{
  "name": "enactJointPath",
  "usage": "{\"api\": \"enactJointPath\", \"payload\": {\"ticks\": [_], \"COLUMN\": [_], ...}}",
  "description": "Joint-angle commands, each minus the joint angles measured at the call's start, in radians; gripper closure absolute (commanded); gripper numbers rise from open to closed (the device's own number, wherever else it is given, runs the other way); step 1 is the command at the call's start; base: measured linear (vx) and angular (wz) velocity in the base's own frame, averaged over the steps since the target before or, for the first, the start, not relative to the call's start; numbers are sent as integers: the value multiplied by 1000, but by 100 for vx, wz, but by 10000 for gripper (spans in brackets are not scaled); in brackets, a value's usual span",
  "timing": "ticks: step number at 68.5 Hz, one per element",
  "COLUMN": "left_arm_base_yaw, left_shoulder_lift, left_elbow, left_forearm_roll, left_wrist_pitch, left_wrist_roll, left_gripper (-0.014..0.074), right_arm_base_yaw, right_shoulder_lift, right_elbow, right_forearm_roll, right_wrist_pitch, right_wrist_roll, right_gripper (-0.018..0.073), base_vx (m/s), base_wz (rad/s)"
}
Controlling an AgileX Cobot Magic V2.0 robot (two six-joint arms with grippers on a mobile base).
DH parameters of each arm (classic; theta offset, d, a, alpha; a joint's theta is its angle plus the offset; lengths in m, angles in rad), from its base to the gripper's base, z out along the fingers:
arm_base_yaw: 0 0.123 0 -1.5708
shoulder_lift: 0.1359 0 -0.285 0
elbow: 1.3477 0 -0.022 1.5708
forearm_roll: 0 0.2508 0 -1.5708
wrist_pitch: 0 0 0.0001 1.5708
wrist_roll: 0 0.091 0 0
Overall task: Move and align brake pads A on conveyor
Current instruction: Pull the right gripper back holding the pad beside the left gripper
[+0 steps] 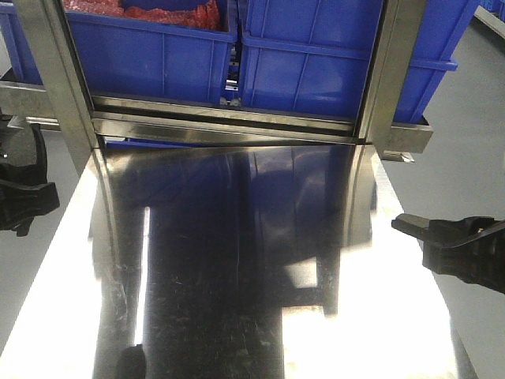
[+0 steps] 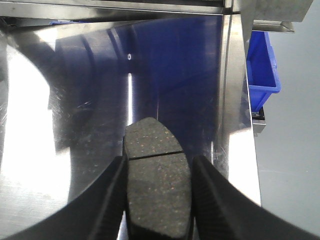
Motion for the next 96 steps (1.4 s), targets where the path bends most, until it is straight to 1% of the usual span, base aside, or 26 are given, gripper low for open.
{"api": "enactJointPath", "payload": {"ticks": [1, 96], "left_arm_base_yaw": [-4, -4], "left_shoulder_lift": [-11, -11], "left_elbow": [-32, -32], "left_forearm_roll": [35, 35], "left_wrist_pitch": [-59, -59], "left_wrist_roll": [-4, -4], "left_gripper": [468, 468], "right_arm_base_yaw": [-3, -3], "right_shoulder_lift": [-11, -11], "right_elbow": [-29, -29], "right_forearm_roll": [-32, -32], "right_wrist_pitch": [-77, -77], "right_wrist_roll": [-3, -3], "right_gripper": [482, 482], "base_vx": [0, 0], "base_wz": [0, 0]}}
